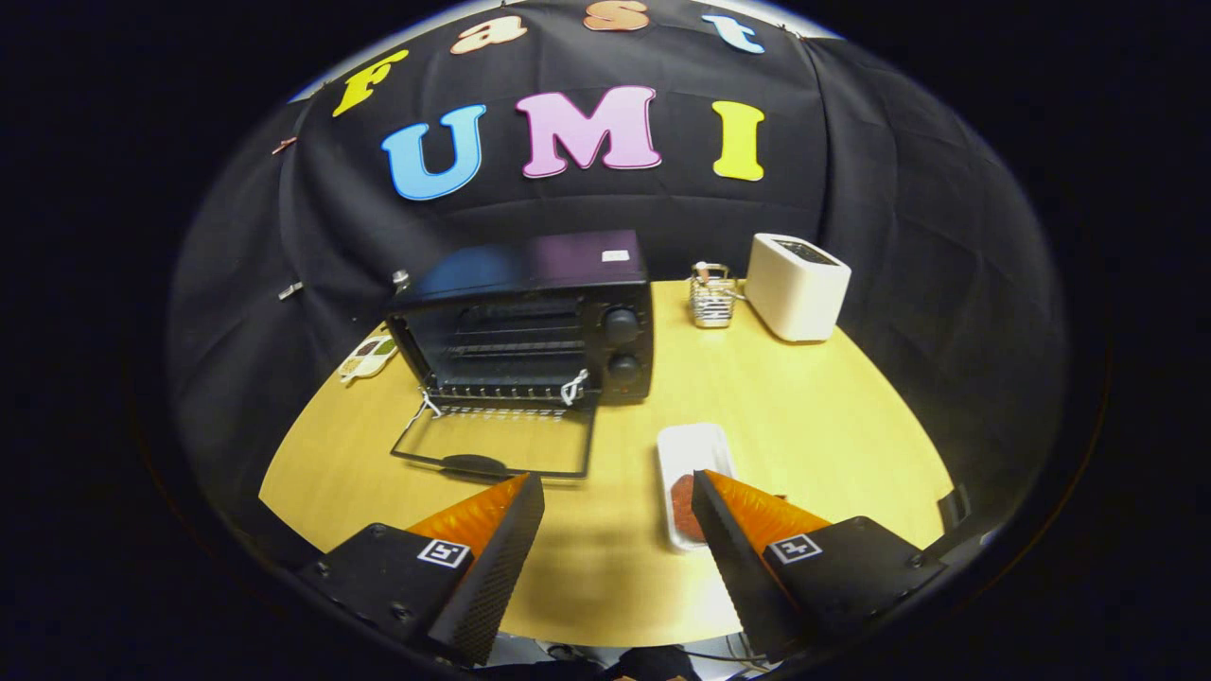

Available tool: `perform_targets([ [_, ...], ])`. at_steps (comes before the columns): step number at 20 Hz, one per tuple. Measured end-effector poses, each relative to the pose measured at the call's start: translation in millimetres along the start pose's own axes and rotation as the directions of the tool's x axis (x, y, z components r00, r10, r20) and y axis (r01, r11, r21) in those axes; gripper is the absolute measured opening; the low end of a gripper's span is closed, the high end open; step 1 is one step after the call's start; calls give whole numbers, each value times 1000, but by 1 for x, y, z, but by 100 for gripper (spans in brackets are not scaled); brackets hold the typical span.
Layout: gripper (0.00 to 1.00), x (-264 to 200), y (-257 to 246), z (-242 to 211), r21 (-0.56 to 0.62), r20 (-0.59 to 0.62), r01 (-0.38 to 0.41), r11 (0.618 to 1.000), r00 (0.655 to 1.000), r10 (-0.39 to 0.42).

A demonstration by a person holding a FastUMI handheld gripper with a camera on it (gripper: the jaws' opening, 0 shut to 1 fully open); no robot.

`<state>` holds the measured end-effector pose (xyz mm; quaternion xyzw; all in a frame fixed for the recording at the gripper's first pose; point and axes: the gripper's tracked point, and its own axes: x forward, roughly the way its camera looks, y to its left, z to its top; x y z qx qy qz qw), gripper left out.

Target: Open the toaster oven, put the food inside, and close the toaster oven door.

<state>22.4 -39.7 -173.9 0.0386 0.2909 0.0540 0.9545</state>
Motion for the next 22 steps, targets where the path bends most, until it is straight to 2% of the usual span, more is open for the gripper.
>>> perform_targets([
  [4,98,6,-55,3,10,-36,11,1000,999,-10],
  [7,98,15,-84,-7,50,-93,-7,999,996,12],
  [12,99,34,-105,-49,132,-244,-57,990,966,89],
  [16,99,46,-101,-76,223,-308,-145,964,928,211],
  [18,97,50,-102,-89,262,-349,-162,951,903,250],
  [20,92,55,-100,-93,315,-357,-173,933,889,286],
  [21,81,56,-99,-95,330,-365,-174,928,883,295],
  [22,75,58,-96,-97,351,-368,-184,918,874,316],
])
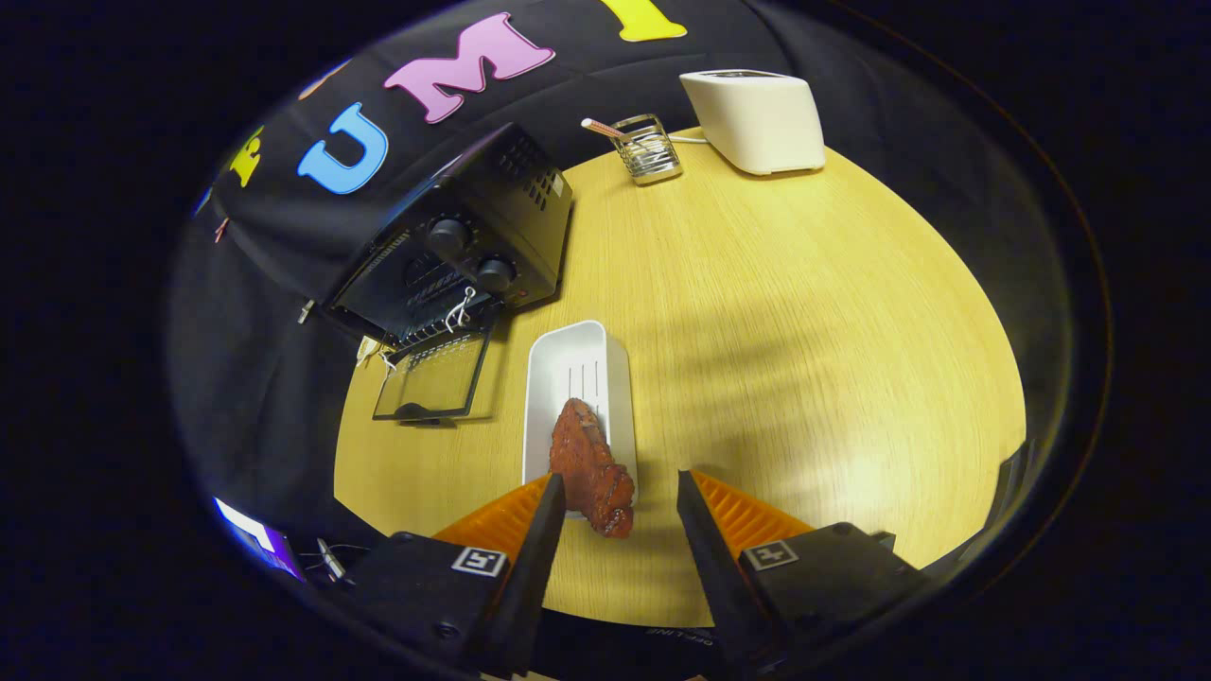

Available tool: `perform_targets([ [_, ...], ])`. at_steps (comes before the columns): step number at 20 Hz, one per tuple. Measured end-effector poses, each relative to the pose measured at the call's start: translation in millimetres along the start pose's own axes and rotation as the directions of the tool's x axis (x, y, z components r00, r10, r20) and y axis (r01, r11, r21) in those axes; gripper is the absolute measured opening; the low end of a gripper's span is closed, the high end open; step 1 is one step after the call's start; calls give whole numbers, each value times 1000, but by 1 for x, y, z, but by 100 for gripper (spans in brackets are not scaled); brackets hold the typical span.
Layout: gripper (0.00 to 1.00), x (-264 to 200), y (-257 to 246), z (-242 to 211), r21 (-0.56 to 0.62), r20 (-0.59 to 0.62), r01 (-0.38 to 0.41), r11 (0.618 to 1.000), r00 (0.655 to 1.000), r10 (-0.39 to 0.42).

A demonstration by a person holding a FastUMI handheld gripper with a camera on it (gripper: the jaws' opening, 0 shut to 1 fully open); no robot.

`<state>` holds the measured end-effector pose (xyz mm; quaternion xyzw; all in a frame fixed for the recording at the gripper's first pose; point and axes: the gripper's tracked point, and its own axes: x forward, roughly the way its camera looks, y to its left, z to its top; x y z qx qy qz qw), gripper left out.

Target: Open the toaster oven, put the food inside, and close the toaster oven door.

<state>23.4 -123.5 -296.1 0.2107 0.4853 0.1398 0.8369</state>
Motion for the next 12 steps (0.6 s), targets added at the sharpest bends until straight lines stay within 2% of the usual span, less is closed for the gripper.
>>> perform_targets([
  [2,66,3,1,-2,32,-24,-13,999,1000,13],
  [5,28,6,5,-4,86,-53,-19,996,998,24],
  [9,22,2,14,-5,109,-78,-53,993,995,62],
  [12,16,-3,14,0,106,-67,-29,994,997,36],
])
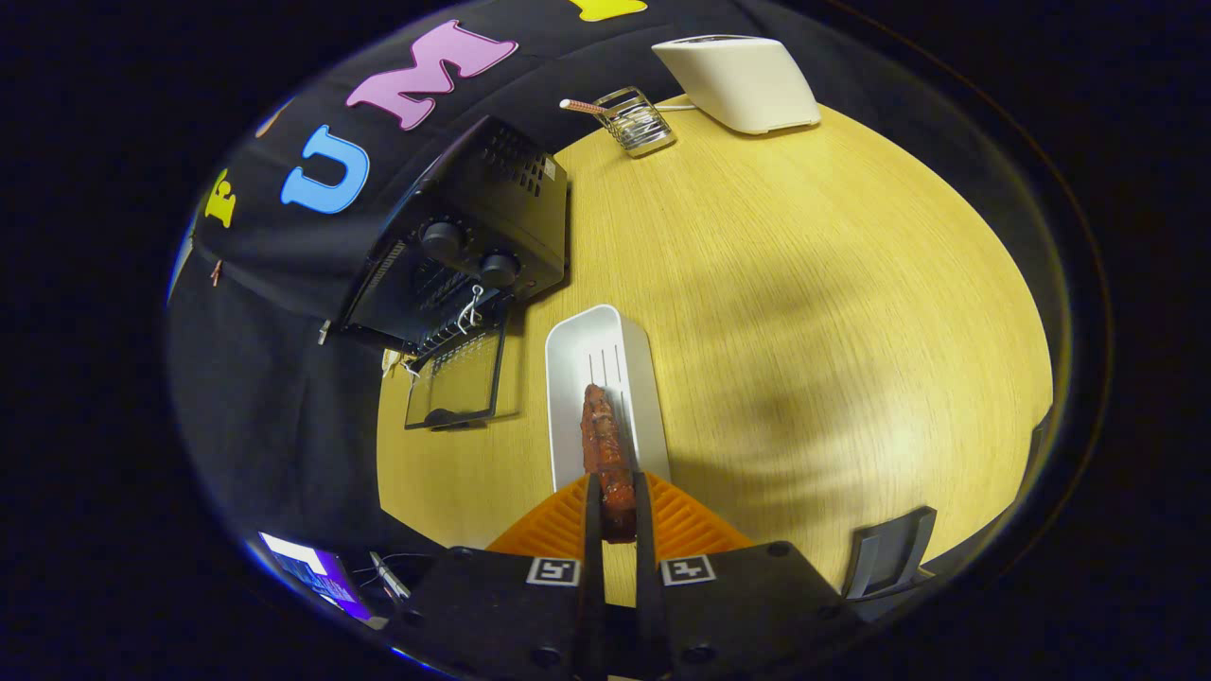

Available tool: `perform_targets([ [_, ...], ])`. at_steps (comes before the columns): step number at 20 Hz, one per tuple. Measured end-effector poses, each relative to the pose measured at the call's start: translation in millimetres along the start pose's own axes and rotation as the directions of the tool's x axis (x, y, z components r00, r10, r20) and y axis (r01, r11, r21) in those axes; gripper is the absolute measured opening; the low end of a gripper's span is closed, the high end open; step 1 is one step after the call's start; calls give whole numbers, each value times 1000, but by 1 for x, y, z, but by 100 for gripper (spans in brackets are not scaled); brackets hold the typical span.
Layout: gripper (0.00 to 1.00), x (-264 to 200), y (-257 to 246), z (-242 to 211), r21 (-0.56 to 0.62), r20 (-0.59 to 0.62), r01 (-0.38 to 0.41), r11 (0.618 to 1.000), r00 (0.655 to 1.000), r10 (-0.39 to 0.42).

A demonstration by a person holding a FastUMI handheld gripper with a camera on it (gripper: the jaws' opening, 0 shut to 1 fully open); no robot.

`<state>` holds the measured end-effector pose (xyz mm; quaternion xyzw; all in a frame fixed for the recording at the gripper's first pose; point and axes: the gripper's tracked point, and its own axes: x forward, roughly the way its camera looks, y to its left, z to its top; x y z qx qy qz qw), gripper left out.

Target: Open the toaster oven, put the food inside, and close the toaster oven door.

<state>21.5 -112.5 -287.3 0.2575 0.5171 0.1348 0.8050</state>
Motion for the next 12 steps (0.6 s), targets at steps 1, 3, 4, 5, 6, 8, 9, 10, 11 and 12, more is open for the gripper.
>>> perform_targets([
  [1,14,-3,1,1,7,8,7,1000,1000,-7],
  [3,14,-16,9,5,38,37,13,999,999,-14],
  [4,14,-21,13,8,43,51,11,999,999,-13],
  [5,14,-27,18,9,38,69,14,999,998,-16],
  [6,14,-33,23,11,28,84,20,999,996,-22],
  [8,14,-43,36,10,19,104,23,1000,994,-25],
  [9,14,-46,45,9,18,116,21,1000,993,-23],
  [10,14,-47,53,7,8,123,19,1000,992,-20],
  [11,14,-48,63,4,-1,130,14,1000,991,-14],
  [12,14,-48,74,1,-10,132,4,1000,991,-3],
])
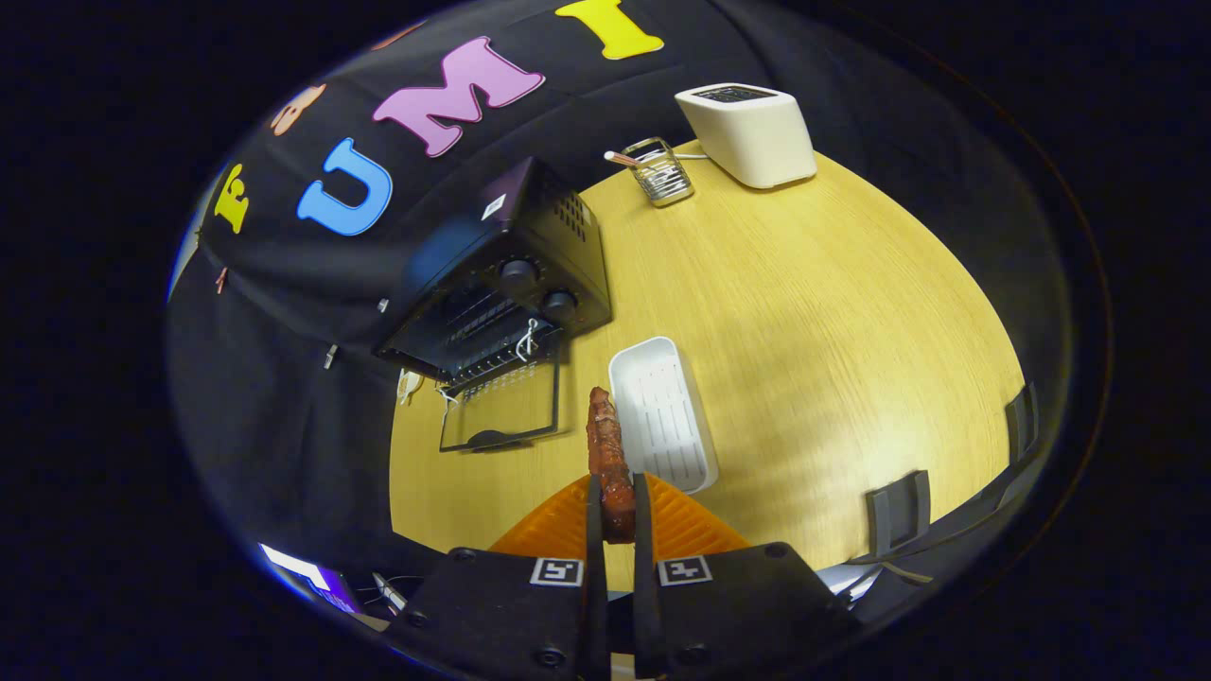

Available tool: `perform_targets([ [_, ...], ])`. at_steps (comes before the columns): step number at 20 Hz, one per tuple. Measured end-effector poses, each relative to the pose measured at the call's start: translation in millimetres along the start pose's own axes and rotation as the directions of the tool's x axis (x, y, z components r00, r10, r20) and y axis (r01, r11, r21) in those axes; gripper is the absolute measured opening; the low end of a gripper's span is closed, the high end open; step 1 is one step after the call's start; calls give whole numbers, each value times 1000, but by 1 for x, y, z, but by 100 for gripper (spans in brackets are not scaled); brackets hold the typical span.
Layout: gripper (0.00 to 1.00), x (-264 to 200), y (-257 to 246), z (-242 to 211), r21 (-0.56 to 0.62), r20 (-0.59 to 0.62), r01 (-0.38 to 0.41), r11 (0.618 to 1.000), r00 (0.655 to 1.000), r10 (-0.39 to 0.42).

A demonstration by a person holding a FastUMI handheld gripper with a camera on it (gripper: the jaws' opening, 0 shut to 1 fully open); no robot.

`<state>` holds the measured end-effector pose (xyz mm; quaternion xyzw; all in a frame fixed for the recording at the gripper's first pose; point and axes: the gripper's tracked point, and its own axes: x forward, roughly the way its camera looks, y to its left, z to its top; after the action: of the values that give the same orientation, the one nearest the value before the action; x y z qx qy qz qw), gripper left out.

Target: Open the toaster oven, put the food inside, and close the toaster oven door.

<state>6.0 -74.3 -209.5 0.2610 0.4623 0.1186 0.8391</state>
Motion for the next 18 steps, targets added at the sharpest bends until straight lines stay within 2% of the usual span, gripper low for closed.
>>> perform_targets([
  [7,14,23,85,-2,-34,48,-112,993,992,114],
  [15,14,88,157,11,-52,108,-186,981,976,190],
  [18,14,120,173,26,-40,170,-181,983,968,186],
])
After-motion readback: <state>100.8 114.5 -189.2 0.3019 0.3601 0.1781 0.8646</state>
